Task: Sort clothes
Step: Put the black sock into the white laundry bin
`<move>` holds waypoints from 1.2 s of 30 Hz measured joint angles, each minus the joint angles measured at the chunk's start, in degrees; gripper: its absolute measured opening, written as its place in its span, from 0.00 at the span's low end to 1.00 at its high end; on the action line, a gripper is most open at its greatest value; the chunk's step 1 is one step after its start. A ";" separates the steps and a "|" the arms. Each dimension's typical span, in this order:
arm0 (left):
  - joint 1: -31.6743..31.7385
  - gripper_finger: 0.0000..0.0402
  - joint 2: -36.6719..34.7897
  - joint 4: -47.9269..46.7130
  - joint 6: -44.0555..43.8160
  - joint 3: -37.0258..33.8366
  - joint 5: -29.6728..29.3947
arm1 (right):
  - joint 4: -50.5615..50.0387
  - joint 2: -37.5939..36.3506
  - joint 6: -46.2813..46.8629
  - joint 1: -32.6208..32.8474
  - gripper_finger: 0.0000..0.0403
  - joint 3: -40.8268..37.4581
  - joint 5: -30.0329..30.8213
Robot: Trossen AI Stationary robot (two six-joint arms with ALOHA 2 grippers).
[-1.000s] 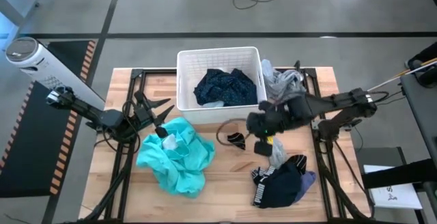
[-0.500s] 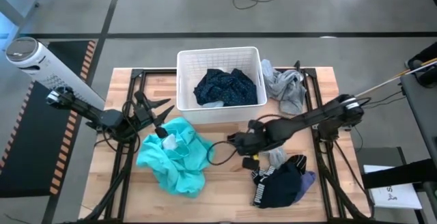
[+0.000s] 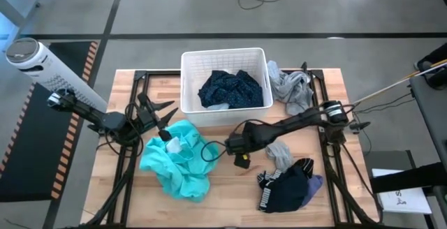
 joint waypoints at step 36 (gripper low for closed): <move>0.00 0.28 0.09 0.45 -0.01 0.00 0.00 | 2.62 -13.10 -19.88 -5.38 0.01 18.17 21.36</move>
